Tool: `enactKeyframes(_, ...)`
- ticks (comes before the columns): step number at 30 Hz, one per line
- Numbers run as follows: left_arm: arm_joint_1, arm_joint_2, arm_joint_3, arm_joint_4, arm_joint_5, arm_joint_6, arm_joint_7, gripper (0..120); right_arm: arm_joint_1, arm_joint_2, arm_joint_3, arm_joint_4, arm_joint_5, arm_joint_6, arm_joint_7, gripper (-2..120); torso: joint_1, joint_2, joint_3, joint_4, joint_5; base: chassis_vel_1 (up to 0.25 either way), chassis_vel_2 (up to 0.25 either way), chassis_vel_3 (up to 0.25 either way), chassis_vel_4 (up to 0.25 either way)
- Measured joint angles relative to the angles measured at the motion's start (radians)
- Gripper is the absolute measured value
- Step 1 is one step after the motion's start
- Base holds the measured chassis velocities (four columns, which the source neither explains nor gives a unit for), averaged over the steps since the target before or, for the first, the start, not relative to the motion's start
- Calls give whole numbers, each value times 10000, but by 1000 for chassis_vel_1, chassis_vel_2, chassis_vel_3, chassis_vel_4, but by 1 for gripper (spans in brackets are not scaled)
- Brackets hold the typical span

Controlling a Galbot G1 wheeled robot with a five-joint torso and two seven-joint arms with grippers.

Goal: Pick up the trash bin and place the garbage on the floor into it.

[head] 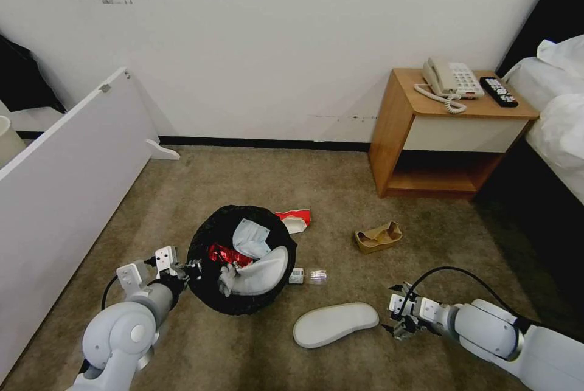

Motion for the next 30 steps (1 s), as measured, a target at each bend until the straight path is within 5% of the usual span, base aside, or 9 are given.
enactKeyframes(30,203,-488,-73,-68,378,-66,132,1,49,484,-87,-478,-1030,115,-634,100,0,-1,0,-1,0,0,0,0,0)
